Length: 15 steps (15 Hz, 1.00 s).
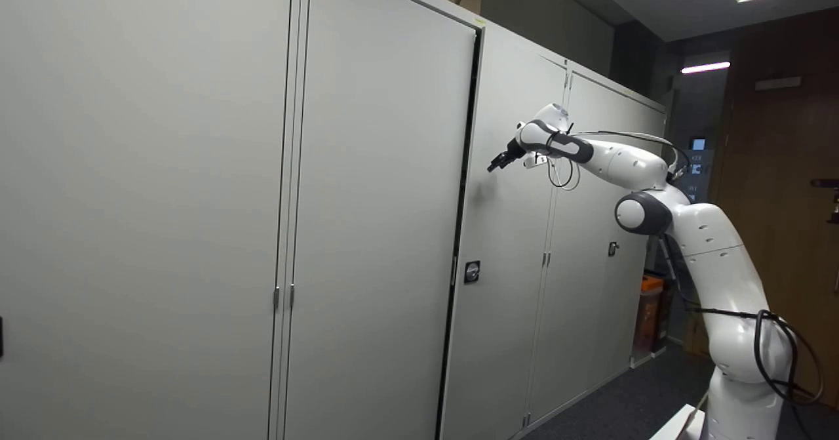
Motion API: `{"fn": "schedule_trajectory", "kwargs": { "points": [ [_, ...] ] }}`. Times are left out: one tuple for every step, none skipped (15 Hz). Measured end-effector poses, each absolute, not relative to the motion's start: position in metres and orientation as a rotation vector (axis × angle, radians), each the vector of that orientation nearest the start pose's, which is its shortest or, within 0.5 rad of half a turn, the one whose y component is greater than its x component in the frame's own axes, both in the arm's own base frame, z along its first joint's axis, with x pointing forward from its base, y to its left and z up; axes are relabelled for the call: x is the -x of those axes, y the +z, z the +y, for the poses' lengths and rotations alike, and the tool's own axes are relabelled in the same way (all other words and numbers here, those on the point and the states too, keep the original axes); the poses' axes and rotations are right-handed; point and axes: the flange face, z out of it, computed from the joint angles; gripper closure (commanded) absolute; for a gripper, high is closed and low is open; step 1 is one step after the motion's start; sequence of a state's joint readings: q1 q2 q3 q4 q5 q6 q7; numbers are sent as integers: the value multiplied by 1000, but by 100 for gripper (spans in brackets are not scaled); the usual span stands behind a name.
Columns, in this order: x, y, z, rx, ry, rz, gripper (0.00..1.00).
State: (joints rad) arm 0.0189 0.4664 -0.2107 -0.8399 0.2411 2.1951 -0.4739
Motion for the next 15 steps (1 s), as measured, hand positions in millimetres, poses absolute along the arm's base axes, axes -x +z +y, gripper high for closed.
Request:
{"fn": "schedule_trajectory", "kwargs": {
  "points": [
    [-690, 769, -70, 2920, -1417, -441, 0],
    [-683, 773, -71, 2929, -1412, -438, 0],
    [-675, 778, -72, 2939, -1405, -435, 0],
    [-666, 782, -72, 2947, -1398, -435, 0],
    [-658, 786, -72, 2954, -1393, -435, 0],
    [-649, 790, -72, 2961, -1384, -432, 0],
    [-639, 792, -71, 2966, -1374, -427, 0],
    [-630, 795, -71, 2972, -1363, -419, 0],
    [-620, 796, -70, 2978, -1349, -411, 0],
    [-610, 797, -70, 2983, -1333, -405, 0],
    [-600, 795, -69, 2988, -1313, -400, 0],
    [-590, 794, -68, 2992, -1290, -396, 0],
    [-580, 791, -66, 2996, -1261, -396, 0],
    [-570, 787, -64, 2998, -1231, -398, 0],
    [-559, 782, -62, 3002, -1192, -403, 0]
  ]
}}
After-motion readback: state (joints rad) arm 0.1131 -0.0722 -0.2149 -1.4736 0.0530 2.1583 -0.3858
